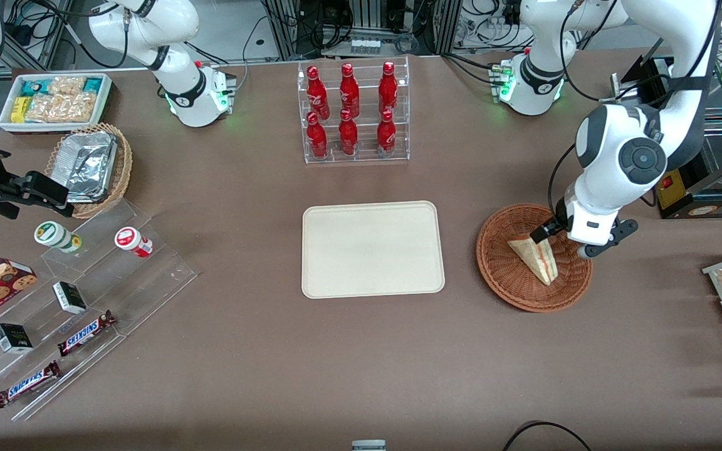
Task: Place sandwich from basket to tray
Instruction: 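Lower the open left gripper around the wrapped sandwich in the basket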
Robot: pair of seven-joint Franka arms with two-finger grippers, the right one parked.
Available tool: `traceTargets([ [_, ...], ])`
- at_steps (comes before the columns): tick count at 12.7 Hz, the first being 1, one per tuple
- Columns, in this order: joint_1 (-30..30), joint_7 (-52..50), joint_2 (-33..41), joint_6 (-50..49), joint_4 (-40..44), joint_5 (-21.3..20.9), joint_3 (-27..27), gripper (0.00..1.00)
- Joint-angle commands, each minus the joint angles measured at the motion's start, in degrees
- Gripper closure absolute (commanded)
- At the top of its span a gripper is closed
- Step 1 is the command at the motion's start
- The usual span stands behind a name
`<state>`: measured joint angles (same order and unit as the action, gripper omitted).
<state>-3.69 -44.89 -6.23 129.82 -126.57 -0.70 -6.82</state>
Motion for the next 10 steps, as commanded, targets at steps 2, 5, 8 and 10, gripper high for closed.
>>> traceTargets([
  [2,-0.2,-5.8,-2.8,2.5,-0.2,0.3,-0.7,0.00],
  [5,-0.1,-5.9,-5.0,3.4,-0.2,0.3,-0.7,0.00],
  [8,0.1,-6.0,-7.0,4.6,0.1,0.4,-0.7,0.00],
  [10,0.3,-6.1,-8.1,5.8,0.0,0.7,-0.7,0.01],
])
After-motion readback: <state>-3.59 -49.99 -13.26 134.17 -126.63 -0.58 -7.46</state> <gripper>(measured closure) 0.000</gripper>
